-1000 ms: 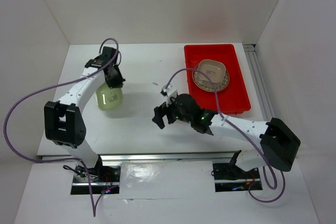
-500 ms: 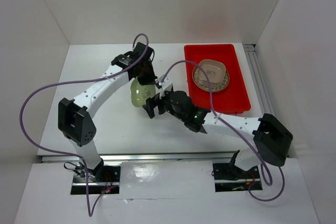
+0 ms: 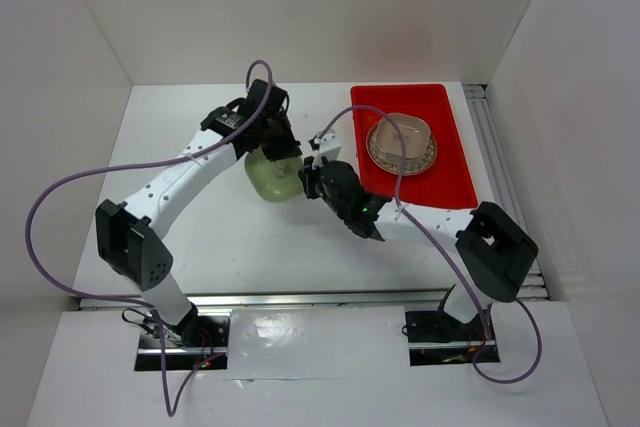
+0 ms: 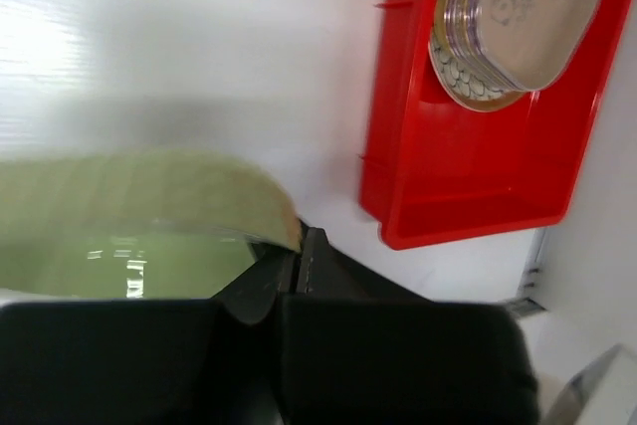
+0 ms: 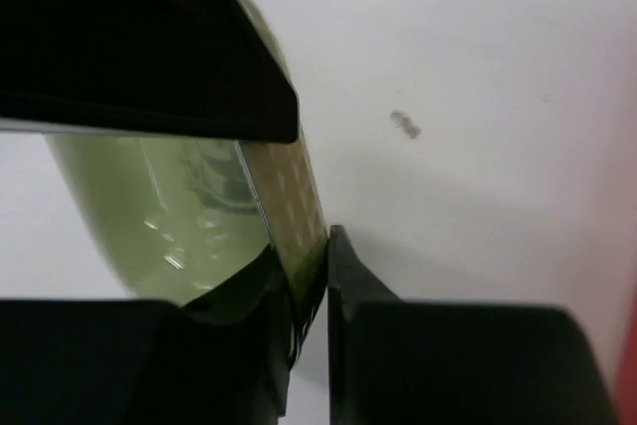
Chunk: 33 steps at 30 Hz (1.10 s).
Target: Place the plates into the plastic bin on the countertop
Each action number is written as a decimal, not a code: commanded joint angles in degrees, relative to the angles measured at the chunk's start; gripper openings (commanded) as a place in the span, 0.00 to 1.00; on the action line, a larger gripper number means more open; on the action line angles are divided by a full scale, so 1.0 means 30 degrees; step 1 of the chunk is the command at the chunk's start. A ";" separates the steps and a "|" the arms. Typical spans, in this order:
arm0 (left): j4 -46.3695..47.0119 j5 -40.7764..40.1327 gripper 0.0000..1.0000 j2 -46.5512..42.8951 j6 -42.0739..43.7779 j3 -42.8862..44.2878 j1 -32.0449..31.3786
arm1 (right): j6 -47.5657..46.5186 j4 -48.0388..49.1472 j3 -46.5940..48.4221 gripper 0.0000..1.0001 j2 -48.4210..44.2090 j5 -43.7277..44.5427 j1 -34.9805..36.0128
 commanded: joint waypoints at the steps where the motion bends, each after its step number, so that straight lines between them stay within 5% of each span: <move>1: 0.0338 0.0049 0.00 -0.0911 0.0154 -0.0114 -0.0152 | -0.0420 0.1356 0.0424 0.05 0.0044 -0.0096 -0.0014; 5: 0.0513 0.0487 0.00 -0.0503 0.0328 -0.0114 -0.0152 | -0.0069 0.0977 0.0803 0.00 0.0044 0.0256 0.0191; 6: 0.0688 0.0488 0.03 -0.0501 0.0330 -0.0114 -0.0152 | 0.0105 0.0975 0.0805 0.00 0.0044 0.0488 0.0191; 7: 0.0689 0.0749 0.21 -0.0501 0.0330 -0.0114 -0.0152 | 0.0339 0.0975 0.0805 0.00 0.0044 0.0693 0.0191; 10: 0.1246 0.1131 0.22 -0.0501 0.0506 -0.0290 -0.0152 | 0.0721 0.0508 0.0981 0.00 0.0044 0.1161 0.0191; 14: 0.1422 0.1133 0.73 -0.0501 0.0681 -0.0058 -0.0152 | 0.2388 -0.0926 0.1710 0.00 -0.0132 0.3470 0.0191; 17: 0.1422 0.0959 0.85 -0.1025 0.0857 0.0732 -0.0152 | 0.4028 -0.2186 0.2356 0.00 0.0073 0.4878 -0.0305; 24: 0.0250 -0.0242 0.91 -0.3192 0.0300 0.1500 0.0082 | 0.6172 -0.4820 0.3146 0.00 -0.0718 0.6496 -0.3202; 25: 0.0250 -0.0244 1.00 -0.3631 0.0300 0.1004 0.0546 | 0.6404 -0.5464 0.3468 0.00 -0.0718 0.6496 -0.4426; 33: 0.0250 0.0485 1.00 -0.5921 0.1851 -0.1020 0.2628 | 0.6406 -0.7609 0.4086 0.00 -0.1362 0.3570 -1.1405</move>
